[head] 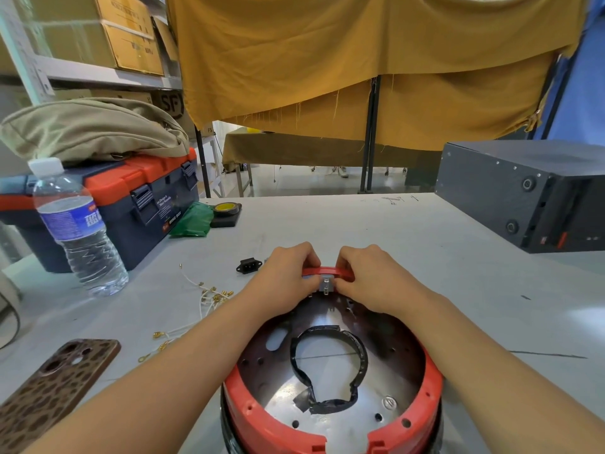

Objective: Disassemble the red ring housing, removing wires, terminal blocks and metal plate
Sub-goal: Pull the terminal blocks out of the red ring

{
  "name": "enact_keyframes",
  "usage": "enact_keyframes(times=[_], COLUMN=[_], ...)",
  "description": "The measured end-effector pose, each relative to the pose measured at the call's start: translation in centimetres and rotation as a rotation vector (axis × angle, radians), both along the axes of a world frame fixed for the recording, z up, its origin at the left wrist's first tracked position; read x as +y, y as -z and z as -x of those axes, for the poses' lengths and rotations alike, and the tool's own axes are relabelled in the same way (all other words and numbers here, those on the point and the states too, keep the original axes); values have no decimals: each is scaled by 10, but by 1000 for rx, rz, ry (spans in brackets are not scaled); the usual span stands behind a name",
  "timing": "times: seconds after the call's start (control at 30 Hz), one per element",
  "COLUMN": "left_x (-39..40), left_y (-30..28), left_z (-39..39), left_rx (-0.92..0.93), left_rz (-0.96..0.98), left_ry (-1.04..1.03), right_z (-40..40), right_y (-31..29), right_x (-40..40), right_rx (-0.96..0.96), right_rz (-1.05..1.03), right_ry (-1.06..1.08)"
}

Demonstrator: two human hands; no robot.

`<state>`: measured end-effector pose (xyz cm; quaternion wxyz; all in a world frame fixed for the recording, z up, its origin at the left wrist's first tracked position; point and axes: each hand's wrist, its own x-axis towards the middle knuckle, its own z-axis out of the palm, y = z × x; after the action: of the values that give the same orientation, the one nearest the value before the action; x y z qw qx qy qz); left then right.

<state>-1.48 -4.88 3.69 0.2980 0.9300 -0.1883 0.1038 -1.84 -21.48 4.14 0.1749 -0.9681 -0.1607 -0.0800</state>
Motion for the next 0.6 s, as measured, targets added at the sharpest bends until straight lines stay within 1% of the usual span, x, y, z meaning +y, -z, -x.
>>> enact_keyframes(times=[0.33, 0.6], left_x=[-3, -6], left_y=[0, 0], left_z=[0, -3], left_rx=[-39, -20], left_rz=[-27, -64], left_ry=[-19, -13], right_z=[0, -1], right_y=[0, -1], right_x=[1, 3], right_rx=[-21, -28], right_rz=[31, 50], right_ry=[-6, -30])
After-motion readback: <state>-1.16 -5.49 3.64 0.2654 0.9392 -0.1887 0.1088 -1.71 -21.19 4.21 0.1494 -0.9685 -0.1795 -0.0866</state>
